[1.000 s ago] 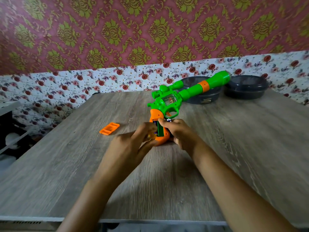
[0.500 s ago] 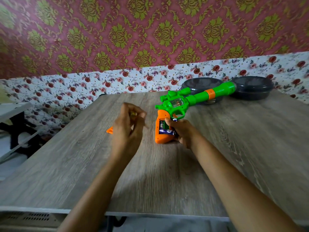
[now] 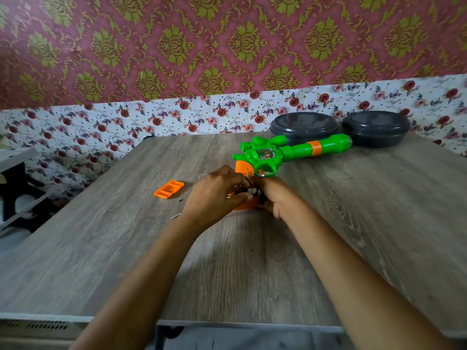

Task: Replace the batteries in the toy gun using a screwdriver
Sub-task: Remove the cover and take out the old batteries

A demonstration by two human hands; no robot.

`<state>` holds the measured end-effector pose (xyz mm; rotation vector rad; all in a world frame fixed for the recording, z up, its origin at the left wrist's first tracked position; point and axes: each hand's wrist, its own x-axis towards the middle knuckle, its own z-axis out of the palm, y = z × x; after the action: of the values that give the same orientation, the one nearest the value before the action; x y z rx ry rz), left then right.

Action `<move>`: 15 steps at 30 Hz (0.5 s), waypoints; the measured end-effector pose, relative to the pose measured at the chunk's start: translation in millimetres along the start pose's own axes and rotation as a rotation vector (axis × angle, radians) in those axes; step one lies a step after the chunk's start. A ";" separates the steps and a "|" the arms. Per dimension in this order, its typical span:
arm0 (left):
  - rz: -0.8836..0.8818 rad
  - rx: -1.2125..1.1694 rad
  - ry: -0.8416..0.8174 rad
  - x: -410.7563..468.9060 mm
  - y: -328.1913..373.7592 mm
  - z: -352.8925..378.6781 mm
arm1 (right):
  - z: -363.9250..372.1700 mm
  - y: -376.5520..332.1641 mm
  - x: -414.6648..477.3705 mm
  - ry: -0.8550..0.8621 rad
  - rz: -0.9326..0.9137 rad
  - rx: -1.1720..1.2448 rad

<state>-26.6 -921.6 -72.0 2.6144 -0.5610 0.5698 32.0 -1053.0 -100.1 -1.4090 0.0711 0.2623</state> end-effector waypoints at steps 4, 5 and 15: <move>-0.053 -0.040 0.016 1.2 0.1 2.4 | -1.3 -3.2 -5.0 -0.034 0.016 0.004; -0.067 -0.038 0.038 2.1 0.6 3.7 | -1.3 -4.6 -6.6 -0.044 0.027 0.017; -0.100 0.107 0.065 23.7 27.0 0.8 | -5.4 -19.6 -20.5 -0.113 0.140 0.234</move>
<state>-19.0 -951.5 -53.7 2.6951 -0.3868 0.6672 17.1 -1063.9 -77.9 -1.1557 0.1043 0.4359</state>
